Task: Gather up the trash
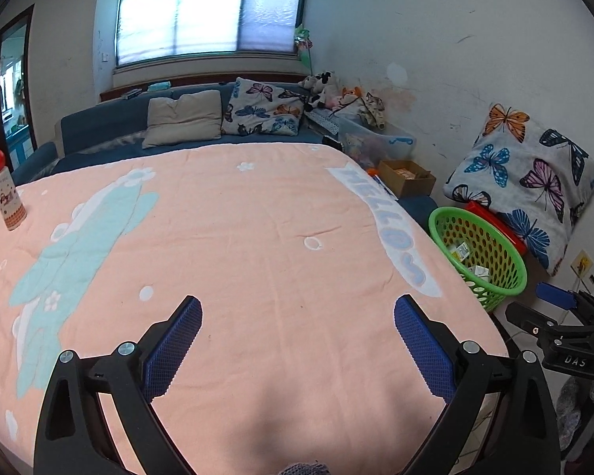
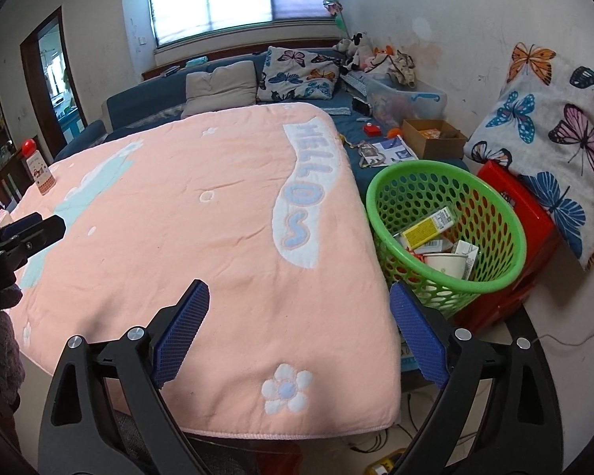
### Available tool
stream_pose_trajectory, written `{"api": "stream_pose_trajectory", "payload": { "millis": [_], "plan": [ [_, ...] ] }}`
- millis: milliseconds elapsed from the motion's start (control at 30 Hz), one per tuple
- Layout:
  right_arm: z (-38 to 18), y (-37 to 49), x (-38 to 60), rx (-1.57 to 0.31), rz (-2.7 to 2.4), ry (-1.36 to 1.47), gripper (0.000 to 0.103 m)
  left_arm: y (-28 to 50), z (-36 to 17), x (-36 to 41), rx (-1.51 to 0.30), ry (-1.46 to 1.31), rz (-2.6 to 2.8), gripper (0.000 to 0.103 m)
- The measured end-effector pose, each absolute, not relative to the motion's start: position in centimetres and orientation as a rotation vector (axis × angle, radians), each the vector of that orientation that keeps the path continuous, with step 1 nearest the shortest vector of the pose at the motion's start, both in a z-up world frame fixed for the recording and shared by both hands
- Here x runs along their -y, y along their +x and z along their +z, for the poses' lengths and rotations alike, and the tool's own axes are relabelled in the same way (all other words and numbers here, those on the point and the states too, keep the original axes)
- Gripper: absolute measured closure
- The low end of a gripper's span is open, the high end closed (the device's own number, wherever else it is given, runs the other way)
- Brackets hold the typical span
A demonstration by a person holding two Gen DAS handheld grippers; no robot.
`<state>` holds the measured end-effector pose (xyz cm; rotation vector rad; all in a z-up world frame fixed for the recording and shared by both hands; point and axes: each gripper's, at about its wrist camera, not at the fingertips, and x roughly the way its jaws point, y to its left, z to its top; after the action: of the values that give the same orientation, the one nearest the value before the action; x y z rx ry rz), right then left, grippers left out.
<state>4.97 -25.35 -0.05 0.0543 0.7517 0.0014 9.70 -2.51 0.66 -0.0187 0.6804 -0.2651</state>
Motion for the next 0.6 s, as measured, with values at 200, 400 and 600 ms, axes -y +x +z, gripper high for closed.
{"api": "stream_pose_trajectory", "payload": {
  "millis": [200, 400, 600],
  "plan": [
    [-0.2, 4.6, 24.6, -0.747, 0.019, 0.052, 0.01, 9.0, 0.6, 2.4, -0.669, 0.002, -0.236, 0.008],
    [-0.1, 4.4, 24.2, -0.734, 0.032, 0.052, 0.007, 8.7, 0.9, 2.3, -0.651, 0.021, -0.182, 0.008],
    [-0.1, 4.3, 24.1, -0.721, 0.045, 0.063, 0.007, 8.3, 1.0, 2.1, -0.646, 0.013, -0.16, 0.008]
  ]
}}
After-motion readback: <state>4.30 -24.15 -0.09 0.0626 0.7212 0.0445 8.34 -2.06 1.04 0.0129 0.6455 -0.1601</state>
